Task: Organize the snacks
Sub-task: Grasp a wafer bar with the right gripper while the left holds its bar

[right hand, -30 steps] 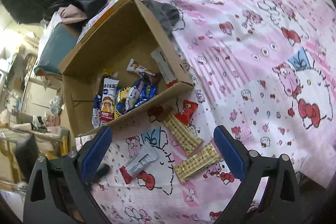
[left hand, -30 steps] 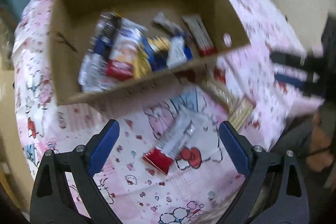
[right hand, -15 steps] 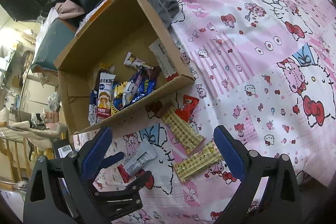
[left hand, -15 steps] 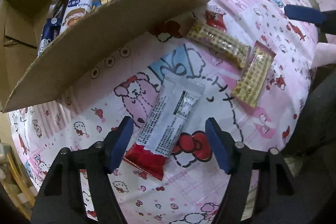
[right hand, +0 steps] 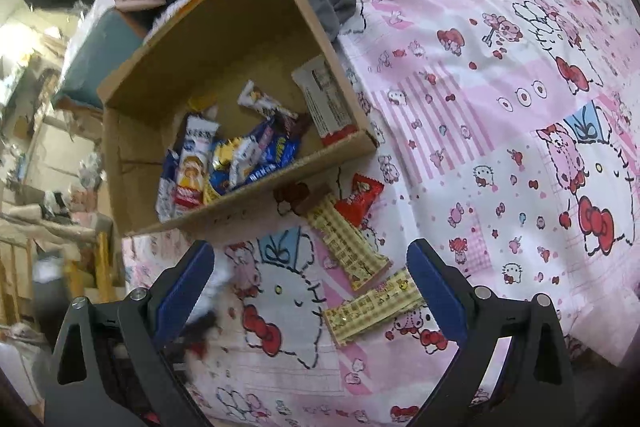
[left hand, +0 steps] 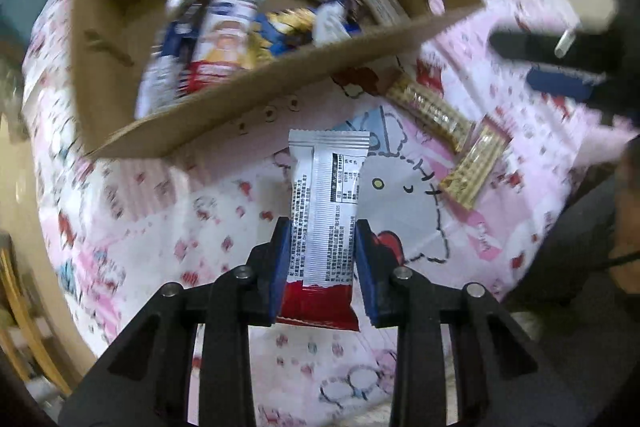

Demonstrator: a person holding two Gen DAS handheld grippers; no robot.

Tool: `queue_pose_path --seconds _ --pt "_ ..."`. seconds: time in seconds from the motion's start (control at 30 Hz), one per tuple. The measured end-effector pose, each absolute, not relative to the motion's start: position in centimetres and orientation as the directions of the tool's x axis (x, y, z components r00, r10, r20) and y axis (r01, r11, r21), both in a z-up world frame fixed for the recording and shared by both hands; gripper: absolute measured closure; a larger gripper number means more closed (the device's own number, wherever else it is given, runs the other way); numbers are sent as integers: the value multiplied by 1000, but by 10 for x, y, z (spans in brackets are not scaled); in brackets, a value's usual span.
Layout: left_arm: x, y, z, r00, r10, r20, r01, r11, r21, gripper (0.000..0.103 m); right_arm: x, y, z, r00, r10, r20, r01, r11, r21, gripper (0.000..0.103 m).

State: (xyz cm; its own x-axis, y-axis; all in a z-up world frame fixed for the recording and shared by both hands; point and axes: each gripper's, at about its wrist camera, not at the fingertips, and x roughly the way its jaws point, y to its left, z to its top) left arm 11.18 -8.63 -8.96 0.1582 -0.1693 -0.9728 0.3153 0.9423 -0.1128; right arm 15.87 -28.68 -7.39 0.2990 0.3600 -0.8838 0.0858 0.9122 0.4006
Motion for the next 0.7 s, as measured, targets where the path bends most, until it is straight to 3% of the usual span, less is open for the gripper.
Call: queue_pose_path --seconds 0.2,0.33,0.6,0.7 --pt "115 -31 -55 239 -173 -955 166 977 -136 76 165 -258 -95 215 255 -943 -17 966 258 6" --pt "110 -8 -47 275 -168 -947 75 985 -153 76 173 -236 -113 173 156 -973 -109 984 139 23" --pt "112 7 -58 279 -165 -946 -17 984 -177 76 184 -220 -149 103 24 -994 -167 986 7 35" --pt "113 5 -56 295 -157 -943 -11 986 -168 76 187 -212 -158 92 26 -995 -196 981 8 53"
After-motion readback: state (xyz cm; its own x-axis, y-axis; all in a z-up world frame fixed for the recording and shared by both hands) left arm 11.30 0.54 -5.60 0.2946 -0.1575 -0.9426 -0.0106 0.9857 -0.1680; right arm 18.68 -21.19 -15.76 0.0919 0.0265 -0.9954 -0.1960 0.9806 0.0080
